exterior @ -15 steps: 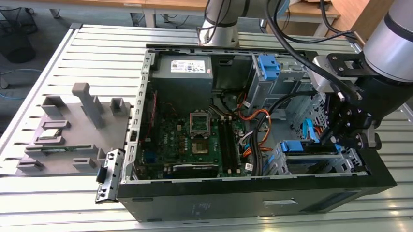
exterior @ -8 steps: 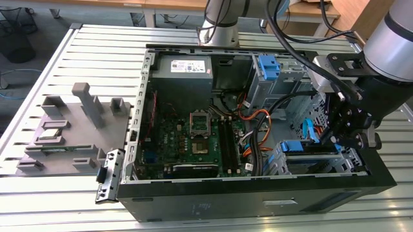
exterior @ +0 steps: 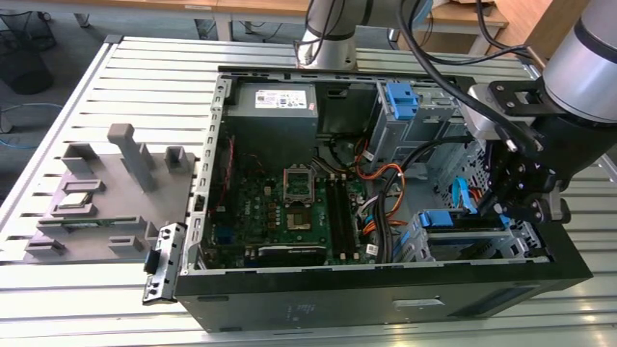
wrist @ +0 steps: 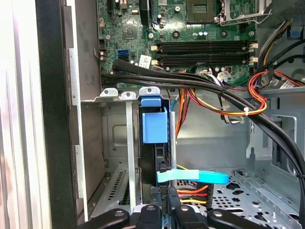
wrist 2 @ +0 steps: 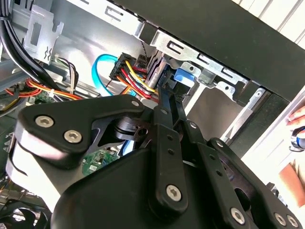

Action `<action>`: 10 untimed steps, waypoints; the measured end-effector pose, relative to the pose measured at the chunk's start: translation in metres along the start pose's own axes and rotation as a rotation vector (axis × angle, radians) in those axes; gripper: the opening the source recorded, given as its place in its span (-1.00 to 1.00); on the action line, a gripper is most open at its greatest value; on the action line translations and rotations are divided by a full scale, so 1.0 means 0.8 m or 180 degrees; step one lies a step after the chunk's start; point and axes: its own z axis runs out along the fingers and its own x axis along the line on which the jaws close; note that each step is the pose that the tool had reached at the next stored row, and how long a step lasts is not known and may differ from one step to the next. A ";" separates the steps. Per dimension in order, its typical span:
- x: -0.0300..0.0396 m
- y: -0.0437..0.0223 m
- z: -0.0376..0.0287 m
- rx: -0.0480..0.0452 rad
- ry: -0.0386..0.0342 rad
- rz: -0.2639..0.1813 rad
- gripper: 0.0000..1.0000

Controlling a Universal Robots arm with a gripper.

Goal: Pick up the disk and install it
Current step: 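Insert the second disk wire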

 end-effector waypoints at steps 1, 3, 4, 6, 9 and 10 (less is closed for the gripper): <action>0.0000 0.0000 0.0000 0.0000 -0.0001 -0.0007 -0.64; 0.0000 0.0000 0.0000 0.0000 -0.0001 -0.0019 -0.64; 0.0000 0.0000 0.0001 0.0000 -0.0002 -0.0021 -0.64; 0.0001 0.0000 0.0003 0.0000 -0.0001 -0.0022 -0.64; 0.0000 0.0001 0.0014 0.0000 -0.0002 -0.0023 -0.64; 0.0000 0.0002 0.0018 0.0000 -0.0002 -0.0023 -0.64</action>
